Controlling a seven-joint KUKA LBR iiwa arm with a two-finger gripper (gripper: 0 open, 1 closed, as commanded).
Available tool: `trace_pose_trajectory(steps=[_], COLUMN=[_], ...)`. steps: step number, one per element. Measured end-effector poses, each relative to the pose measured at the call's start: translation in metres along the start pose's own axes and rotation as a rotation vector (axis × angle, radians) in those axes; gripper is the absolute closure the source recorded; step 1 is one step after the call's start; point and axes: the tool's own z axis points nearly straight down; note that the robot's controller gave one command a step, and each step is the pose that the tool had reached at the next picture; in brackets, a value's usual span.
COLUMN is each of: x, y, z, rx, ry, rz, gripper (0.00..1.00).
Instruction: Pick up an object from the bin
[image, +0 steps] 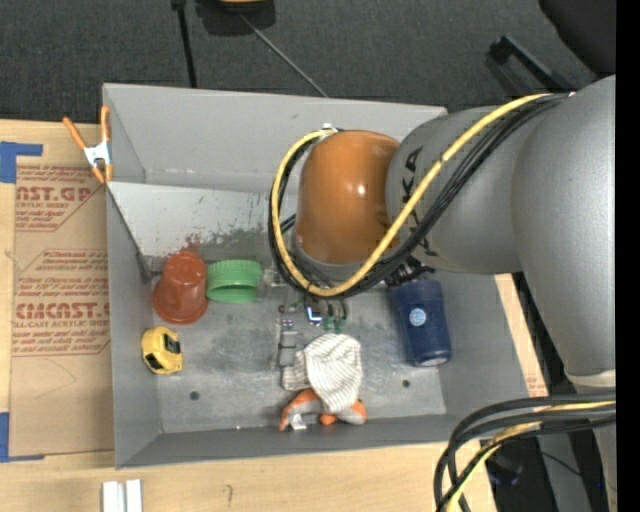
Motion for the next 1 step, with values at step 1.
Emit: trace_pose_trajectory(steps=[1], x=[-0.0015], y=[-0.0004], z=[-0.0048], rx=[-0.001], ry=[-0.007], rz=[0.001], gripper=[0.00])
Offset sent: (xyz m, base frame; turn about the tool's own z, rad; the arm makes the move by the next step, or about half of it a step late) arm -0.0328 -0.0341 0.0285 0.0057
